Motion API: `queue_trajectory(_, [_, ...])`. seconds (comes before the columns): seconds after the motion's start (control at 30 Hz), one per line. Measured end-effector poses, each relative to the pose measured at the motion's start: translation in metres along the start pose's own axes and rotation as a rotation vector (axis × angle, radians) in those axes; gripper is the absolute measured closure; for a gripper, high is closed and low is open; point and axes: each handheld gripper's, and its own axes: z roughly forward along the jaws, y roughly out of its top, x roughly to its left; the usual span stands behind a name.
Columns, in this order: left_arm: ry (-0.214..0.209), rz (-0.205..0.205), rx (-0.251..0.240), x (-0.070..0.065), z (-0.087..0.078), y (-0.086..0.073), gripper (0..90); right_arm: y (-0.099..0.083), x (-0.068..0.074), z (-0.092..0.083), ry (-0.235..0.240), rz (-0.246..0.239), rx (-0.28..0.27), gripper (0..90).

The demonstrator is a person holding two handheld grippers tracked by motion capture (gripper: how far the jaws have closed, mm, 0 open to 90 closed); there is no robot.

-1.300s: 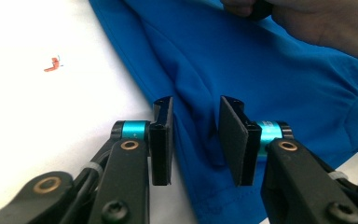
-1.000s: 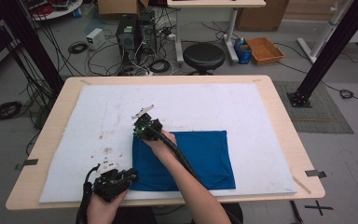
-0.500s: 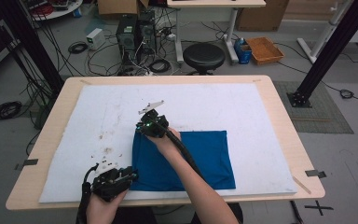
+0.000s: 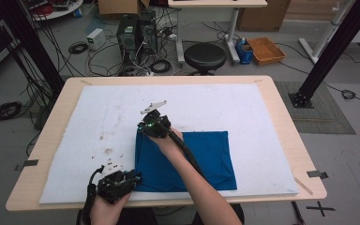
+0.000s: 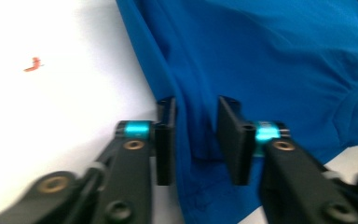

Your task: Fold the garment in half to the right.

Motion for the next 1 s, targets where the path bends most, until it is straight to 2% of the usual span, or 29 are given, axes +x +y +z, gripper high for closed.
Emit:
queue_trajectory(0.1, [-0.014,0.000,-0.006,-0.001,-0.001,0.002,81.6,0.000,0.000,-0.003,0.003,0.001,-0.004,84.7])
queue_trajectory(0.23, [-0.039,0.006,-0.025,-0.002,-0.005,0.006,83.3,0.001,-0.003,-0.009,0.013,0.005,-0.014,84.6])
queue_trajectory(0.37, [-0.074,0.025,-0.046,-0.010,-0.009,0.013,83.5,0.001,-0.009,-0.020,0.027,0.020,-0.022,84.6])
queue_trajectory(0.67, [-0.169,0.079,-0.073,-0.047,0.002,0.039,83.4,-0.006,-0.037,-0.057,0.067,0.077,-0.051,84.4])
queue_trajectory(0.87, [-0.225,0.085,-0.076,-0.071,0.020,0.053,83.4,-0.016,-0.061,-0.082,0.071,0.116,-0.064,84.1])
queue_trajectory(1.0, [-0.271,0.087,-0.074,-0.087,0.033,0.060,83.4,-0.026,-0.077,-0.097,0.075,0.124,-0.057,83.7])
